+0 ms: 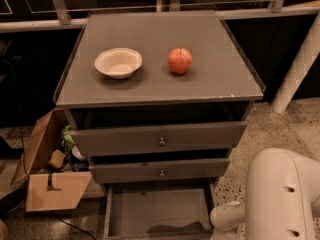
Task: Close bottom drawer
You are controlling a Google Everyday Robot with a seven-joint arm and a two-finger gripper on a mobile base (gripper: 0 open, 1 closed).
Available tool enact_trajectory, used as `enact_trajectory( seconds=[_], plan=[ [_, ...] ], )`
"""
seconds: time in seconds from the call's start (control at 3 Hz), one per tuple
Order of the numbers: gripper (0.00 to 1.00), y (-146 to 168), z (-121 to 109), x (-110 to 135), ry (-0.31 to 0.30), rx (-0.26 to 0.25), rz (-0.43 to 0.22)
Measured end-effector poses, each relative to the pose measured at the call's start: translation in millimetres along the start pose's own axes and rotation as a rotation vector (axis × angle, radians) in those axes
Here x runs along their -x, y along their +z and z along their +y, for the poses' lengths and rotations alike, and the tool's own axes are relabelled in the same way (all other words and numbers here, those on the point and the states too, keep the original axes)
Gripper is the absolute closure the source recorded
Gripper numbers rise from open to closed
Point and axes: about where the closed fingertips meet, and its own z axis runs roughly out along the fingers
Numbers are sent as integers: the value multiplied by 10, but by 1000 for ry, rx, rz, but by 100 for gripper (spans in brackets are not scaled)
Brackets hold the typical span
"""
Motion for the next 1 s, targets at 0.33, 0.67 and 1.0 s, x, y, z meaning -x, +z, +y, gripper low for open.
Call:
enact_trajectory(
  seconds=[0.33,0.67,1.0],
  plan=[
    [100,156,-186,160,62,26,-26],
    [100,182,-330,292,102,33,-59],
    [100,194,-418,403,133,35,-83]
  ],
)
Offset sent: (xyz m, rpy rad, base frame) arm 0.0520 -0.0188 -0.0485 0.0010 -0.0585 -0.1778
